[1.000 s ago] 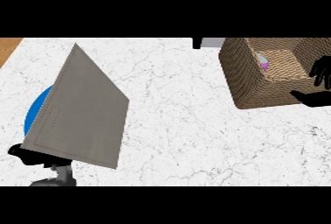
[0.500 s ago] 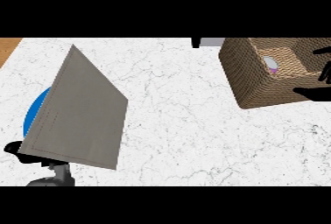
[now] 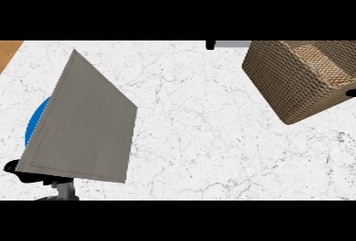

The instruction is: Pick the can from the placemat and place it in the basket

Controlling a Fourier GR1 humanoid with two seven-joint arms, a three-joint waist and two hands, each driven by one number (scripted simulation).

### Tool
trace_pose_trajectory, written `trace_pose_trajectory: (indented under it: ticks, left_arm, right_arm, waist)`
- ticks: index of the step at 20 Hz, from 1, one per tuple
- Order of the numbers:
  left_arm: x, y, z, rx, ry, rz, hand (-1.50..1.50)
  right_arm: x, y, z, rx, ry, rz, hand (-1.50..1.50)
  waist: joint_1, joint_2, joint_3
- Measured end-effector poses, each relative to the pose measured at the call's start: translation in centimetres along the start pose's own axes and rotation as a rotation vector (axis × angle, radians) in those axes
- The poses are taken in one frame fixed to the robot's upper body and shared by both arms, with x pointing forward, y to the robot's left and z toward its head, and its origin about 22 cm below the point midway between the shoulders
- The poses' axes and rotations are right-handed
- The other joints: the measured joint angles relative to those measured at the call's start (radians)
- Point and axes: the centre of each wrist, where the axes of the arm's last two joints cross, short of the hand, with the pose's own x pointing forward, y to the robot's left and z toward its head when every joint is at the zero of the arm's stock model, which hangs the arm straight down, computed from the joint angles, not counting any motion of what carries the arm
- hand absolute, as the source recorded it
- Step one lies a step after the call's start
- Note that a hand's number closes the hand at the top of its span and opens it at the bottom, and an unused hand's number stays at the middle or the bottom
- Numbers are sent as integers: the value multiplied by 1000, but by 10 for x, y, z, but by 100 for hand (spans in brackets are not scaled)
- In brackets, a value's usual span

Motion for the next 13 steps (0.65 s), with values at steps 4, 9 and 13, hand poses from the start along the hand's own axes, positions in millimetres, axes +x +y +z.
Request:
trace_pose_trajectory:
  ticks: [4, 9, 13]
  left_arm:
    - [-2, 2, 0, 1, 6, -1, 0]
    - [0, 3, -8, -1, 5, 2, 0]
    - [1, 1, -5, 1, 2, 1, 0]
  right_arm:
    - [-14, -35, -5, -77, 62, -68, -150]
    - [-33, -78, -5, -113, 85, -161, -150]
    - [-50, -111, 0, -96, 65, -224, -150]
  waist:
    - [1, 5, 2]
    - [2, 8, 4]
    - [4, 8, 5]
